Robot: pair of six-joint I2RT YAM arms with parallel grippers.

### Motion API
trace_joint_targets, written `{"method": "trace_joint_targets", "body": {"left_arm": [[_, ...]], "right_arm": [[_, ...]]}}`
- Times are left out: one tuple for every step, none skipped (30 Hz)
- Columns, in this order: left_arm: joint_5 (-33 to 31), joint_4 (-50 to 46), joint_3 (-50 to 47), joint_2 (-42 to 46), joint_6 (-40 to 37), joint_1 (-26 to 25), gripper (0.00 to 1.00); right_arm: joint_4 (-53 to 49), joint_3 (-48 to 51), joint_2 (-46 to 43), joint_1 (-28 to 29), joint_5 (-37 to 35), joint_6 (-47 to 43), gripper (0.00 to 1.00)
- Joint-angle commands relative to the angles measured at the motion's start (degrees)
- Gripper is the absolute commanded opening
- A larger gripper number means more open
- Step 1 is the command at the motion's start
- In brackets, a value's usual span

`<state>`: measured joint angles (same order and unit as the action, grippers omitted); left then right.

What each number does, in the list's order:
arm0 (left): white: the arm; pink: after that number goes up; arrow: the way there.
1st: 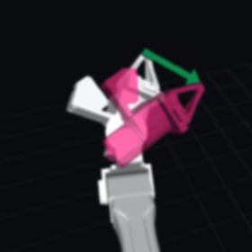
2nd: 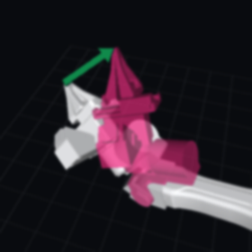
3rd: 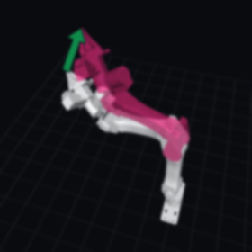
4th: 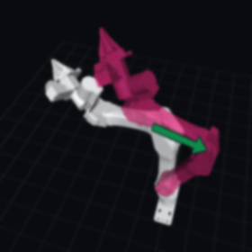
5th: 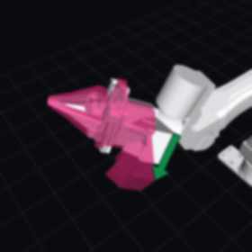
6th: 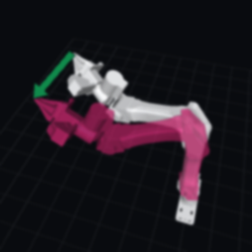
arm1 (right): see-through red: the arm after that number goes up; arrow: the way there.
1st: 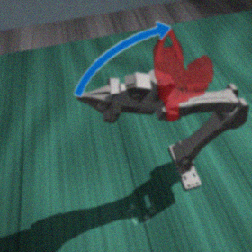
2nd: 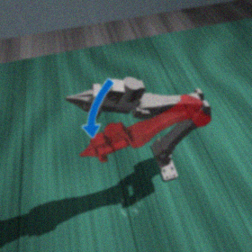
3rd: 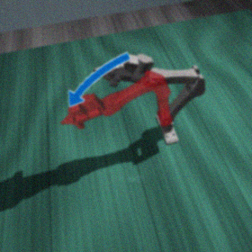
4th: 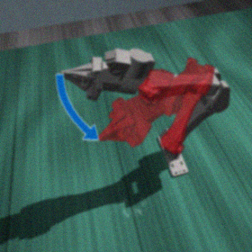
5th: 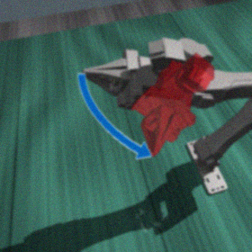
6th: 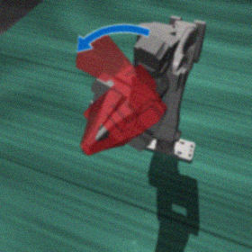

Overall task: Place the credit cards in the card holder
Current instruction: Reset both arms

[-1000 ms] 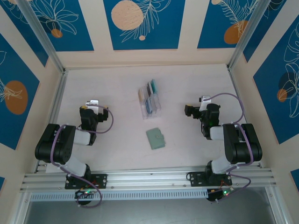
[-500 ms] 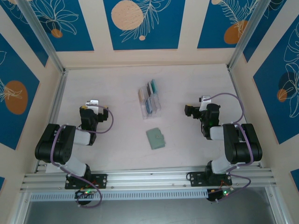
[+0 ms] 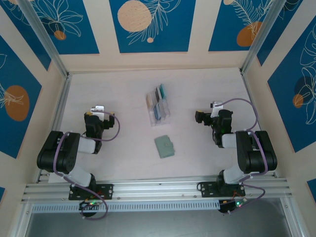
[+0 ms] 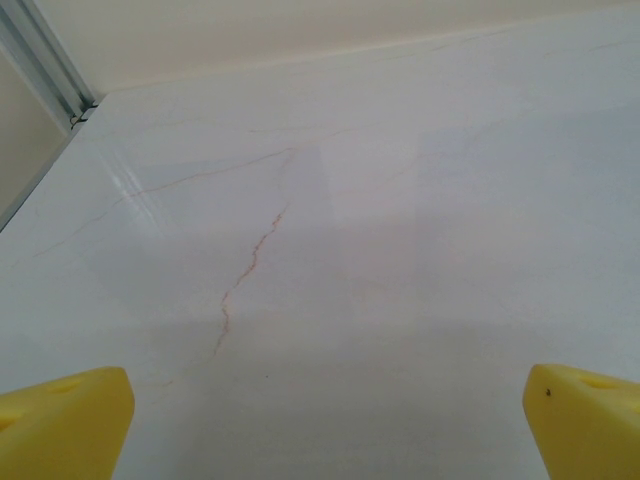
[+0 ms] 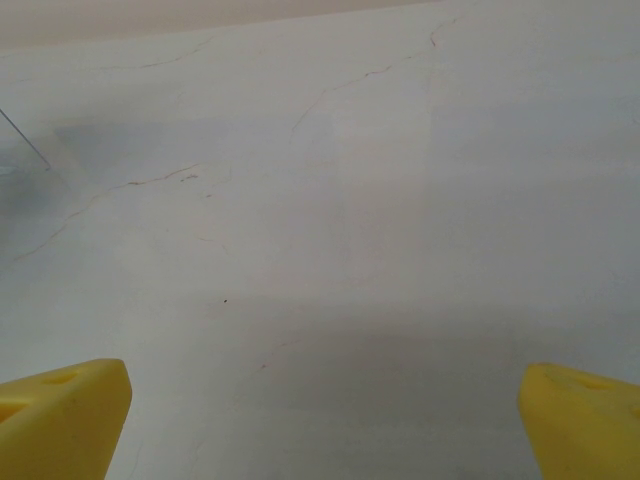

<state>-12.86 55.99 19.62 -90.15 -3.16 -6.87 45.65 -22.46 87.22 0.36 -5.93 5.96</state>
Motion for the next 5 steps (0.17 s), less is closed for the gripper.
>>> {"method": "trace_joint_targets", "body": {"left_arm": [[1.2,-0.4,1.0,0.5,-0.5,0.1,1.00],[1.2,-0.3,1.0,0.6,-0.5,0.0,1.00],[1.3,-0.2,0.9,0.6,-0.5,0.0,1.00],[1.2,-0.2,0.9,0.6,-0.4,0.0,1.00],[1.3,-0.2,0.8,0.6,-0.4,0.0,1.00]], "right_arm": [[0.5,-1.3,0.0,-0.3,0.6,-0.2,0.99],[0.5,-1.3,0.0,-0.3,0.6,-0.2,0.99],[0.6,-1.3,0.0,-0.3,0.7,-0.2,0.99],[0.6,-1.3,0.0,-0.2,0.7,-0.2,0.99],[0.5,-1.3,0.0,-0.3,0.7,-0.2,0.99]]}}
